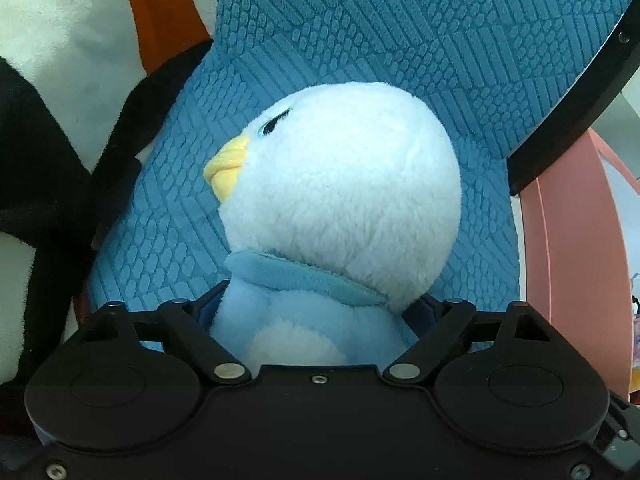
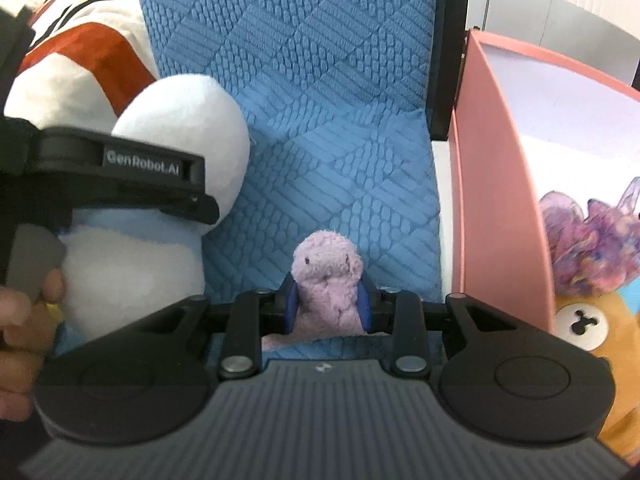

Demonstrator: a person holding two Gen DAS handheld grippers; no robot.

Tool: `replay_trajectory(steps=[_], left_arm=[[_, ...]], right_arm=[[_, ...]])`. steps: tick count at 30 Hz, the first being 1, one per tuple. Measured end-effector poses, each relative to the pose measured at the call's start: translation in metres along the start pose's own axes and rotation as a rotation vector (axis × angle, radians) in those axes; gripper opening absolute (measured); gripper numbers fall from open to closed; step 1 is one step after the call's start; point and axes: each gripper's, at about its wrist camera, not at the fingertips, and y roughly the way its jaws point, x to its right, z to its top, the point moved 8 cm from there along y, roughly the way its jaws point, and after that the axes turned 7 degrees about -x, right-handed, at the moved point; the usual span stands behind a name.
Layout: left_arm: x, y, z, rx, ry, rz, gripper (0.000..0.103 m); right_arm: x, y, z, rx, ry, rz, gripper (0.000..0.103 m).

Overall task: Organize objects
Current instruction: 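Carry the penguin and pink clip with both grippers over the pink box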

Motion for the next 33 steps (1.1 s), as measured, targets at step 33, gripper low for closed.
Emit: replay_trajectory(steps=[33], left_arm=[[0.08,-0.069,-0.014,0.037,0.025,-0.186,0.074]], right_arm=[[0.041,-0.098,0.044,0.086,0.011,0.071,0.033]])
